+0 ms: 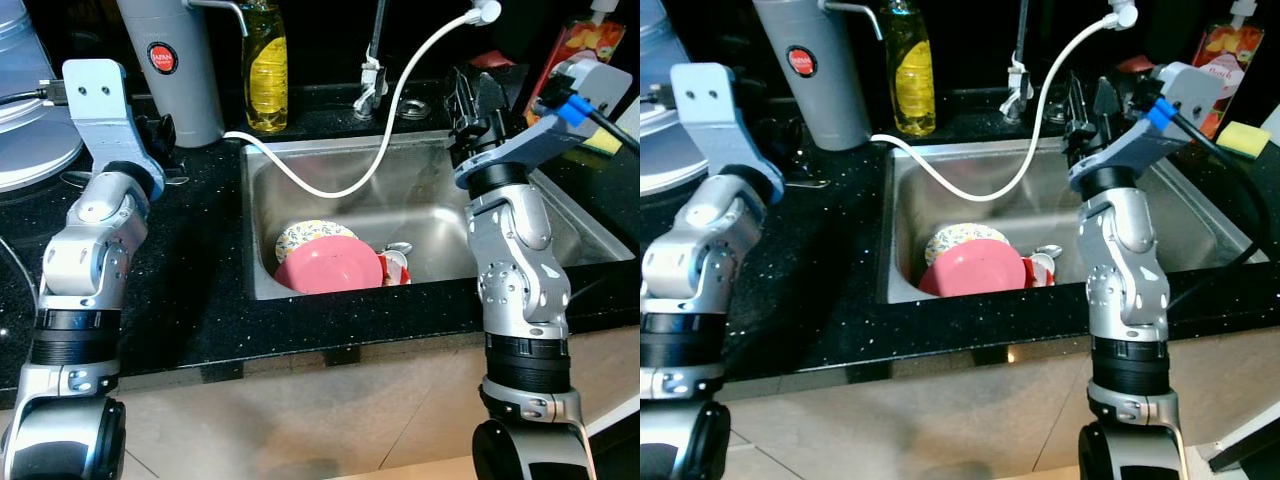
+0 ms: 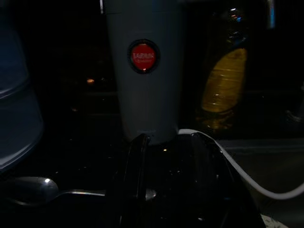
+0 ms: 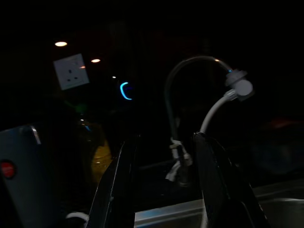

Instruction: Kitchen organization

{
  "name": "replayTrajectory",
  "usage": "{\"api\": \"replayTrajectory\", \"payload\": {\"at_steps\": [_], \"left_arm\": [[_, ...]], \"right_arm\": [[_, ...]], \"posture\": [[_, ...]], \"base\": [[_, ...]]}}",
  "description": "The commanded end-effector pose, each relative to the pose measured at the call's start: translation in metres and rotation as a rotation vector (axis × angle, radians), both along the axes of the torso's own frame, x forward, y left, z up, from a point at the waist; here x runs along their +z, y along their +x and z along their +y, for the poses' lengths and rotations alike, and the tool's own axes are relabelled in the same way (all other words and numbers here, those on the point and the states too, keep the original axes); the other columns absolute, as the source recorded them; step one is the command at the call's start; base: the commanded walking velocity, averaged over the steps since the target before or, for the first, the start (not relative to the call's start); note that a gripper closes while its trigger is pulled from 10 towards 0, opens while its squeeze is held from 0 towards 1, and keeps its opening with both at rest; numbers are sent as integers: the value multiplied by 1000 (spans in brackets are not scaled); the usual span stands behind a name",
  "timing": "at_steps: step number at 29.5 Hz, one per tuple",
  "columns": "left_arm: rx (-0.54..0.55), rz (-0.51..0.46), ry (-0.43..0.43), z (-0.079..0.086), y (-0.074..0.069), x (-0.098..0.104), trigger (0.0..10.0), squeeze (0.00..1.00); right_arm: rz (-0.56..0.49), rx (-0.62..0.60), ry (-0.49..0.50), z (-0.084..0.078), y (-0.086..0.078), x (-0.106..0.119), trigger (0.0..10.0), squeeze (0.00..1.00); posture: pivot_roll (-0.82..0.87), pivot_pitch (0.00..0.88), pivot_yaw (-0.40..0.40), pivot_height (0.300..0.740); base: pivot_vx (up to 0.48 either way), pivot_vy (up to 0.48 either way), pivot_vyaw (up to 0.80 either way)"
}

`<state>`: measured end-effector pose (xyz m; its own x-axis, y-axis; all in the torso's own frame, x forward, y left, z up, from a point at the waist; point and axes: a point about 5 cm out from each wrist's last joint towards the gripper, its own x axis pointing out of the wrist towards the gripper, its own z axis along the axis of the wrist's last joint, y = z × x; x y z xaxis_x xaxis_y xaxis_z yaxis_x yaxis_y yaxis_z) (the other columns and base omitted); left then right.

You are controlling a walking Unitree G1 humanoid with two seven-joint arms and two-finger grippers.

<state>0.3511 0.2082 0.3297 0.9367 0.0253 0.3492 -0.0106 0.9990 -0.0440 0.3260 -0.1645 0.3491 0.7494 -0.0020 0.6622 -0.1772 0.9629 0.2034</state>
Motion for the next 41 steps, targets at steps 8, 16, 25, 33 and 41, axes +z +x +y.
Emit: {"api": "replayTrajectory", "payload": {"at_steps": [8, 16, 25, 33, 41], "left_arm": [[155, 182, -5, 22, 14, -31, 10000, 0], [228, 352, 41, 34, 23, -48, 10000, 0], [219, 410, 128, 43, 44, -54, 10000, 0], [220, 415, -67, 37, 59, -55, 10000, 0], [216, 381, -37, 27, 65, -45, 10000, 0]], "right_arm": [[-104, -32, -70, 5, -15, 13, 10000, 0], [-128, -52, -100, 3, -17, 19, 10000, 0], [-142, -52, -109, 3, -18, 23, 10000, 0], [-142, -65, -130, 3, -20, 24, 10000, 0], [-59, -86, -160, -1, -19, 5, 10000, 0]], "posture": [[-74, 142, 39, 740], [-79, 152, 44, 740], [-73, 164, 40, 740], [-99, 195, 65, 740], [-103, 266, 100, 740]], "base": [[0, 0, 0], [0, 0, 0], [0, 0, 0], [0, 0, 0], [0, 0, 0]]}}
